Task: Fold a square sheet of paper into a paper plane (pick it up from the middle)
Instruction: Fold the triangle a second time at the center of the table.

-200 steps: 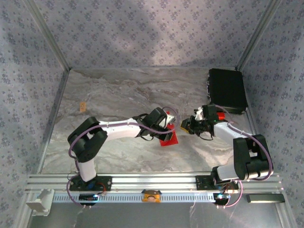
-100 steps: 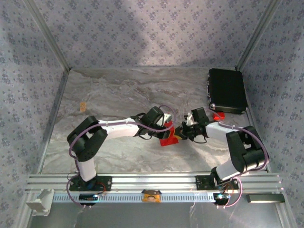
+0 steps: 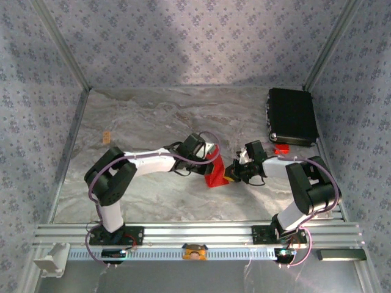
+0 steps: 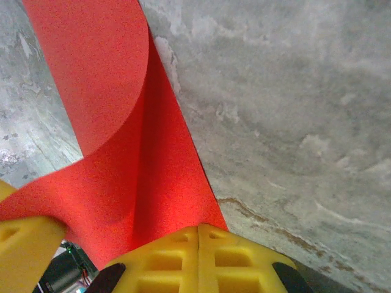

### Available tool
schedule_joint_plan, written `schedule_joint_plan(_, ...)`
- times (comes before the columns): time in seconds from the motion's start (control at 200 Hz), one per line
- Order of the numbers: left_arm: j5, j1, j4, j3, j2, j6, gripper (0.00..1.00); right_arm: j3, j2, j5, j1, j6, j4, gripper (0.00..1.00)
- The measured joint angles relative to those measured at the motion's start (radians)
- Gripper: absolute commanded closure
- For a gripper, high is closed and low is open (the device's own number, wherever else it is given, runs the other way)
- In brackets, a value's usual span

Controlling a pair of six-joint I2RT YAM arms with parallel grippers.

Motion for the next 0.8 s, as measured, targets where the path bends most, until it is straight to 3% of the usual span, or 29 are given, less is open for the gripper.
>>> schedule_joint_plan(0.799, -0.019, 0.023, -0.030, 0.012, 0.079, 0.028, 0.96, 0.000, -0.007, -0.003, 0.015, 0.000, 0.014, 0.99)
